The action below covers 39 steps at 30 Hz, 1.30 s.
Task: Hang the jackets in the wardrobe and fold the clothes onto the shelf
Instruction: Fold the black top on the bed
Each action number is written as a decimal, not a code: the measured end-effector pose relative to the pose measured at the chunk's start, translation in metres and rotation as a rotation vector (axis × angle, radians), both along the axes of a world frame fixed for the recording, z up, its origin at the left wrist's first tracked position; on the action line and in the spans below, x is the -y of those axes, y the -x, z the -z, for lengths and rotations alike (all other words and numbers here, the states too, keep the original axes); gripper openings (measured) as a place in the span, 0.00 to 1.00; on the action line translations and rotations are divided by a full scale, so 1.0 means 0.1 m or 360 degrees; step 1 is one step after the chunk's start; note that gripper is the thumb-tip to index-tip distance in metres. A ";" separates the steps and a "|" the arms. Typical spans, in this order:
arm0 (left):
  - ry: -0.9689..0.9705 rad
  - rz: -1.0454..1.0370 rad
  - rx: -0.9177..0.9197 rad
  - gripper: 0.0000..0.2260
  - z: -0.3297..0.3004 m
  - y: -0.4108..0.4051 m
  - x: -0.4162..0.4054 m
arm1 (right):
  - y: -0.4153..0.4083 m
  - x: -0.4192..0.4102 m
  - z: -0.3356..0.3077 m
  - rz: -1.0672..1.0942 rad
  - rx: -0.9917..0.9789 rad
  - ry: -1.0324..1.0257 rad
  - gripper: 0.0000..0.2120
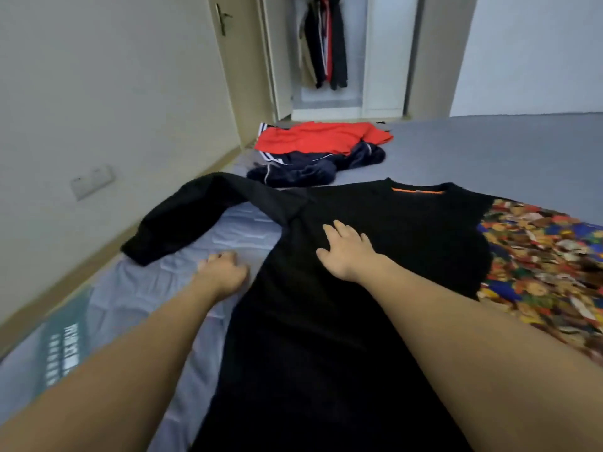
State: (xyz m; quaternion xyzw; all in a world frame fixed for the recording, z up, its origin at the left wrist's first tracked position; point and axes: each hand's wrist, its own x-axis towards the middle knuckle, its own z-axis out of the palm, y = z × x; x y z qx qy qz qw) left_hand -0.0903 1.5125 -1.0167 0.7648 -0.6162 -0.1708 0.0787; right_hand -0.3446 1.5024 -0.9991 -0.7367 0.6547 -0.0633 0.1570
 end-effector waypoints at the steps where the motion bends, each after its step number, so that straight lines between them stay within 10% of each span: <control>1: 0.0110 -0.0207 -0.0296 0.31 -0.01 -0.25 0.12 | -0.30 0.15 0.03 -0.0051 -0.0026 -0.0035 0.32; 5: 0.0408 -0.0985 -0.1669 0.35 -0.07 -0.97 0.57 | -1.25 0.71 0.13 -0.0001 0.0056 -0.0109 0.37; 9: 0.0415 -0.1236 -0.2272 0.34 -0.06 -1.32 1.12 | -1.76 1.10 0.21 0.0513 0.0091 0.0241 0.47; 12: 0.0067 -0.1304 -0.2795 0.37 -0.16 -1.45 1.49 | -1.81 1.26 0.30 0.0669 -0.0302 0.0345 0.32; 16: -0.0145 -0.1312 -0.2700 0.19 -0.43 -1.45 1.78 | -1.72 1.27 0.39 0.0341 -0.0729 0.0335 0.13; 22: 0.0744 -0.0727 -0.2930 0.16 -1.19 -1.25 2.19 | -1.61 1.37 0.31 0.0264 -0.0294 0.0291 0.15; 29: 0.0476 -0.1210 -0.3171 0.19 0.08 -1.52 1.81 | -1.46 1.21 0.62 0.0220 -0.0023 0.0265 0.27; 34: 0.0362 -0.1384 -0.2626 0.22 -0.11 -1.32 1.98 | -1.34 1.23 0.58 0.0320 0.0420 0.0050 0.30; 39: 0.0713 -0.0595 -0.0614 0.27 -0.21 -0.47 1.70 | -0.70 1.21 0.36 0.0527 0.0063 0.0042 0.30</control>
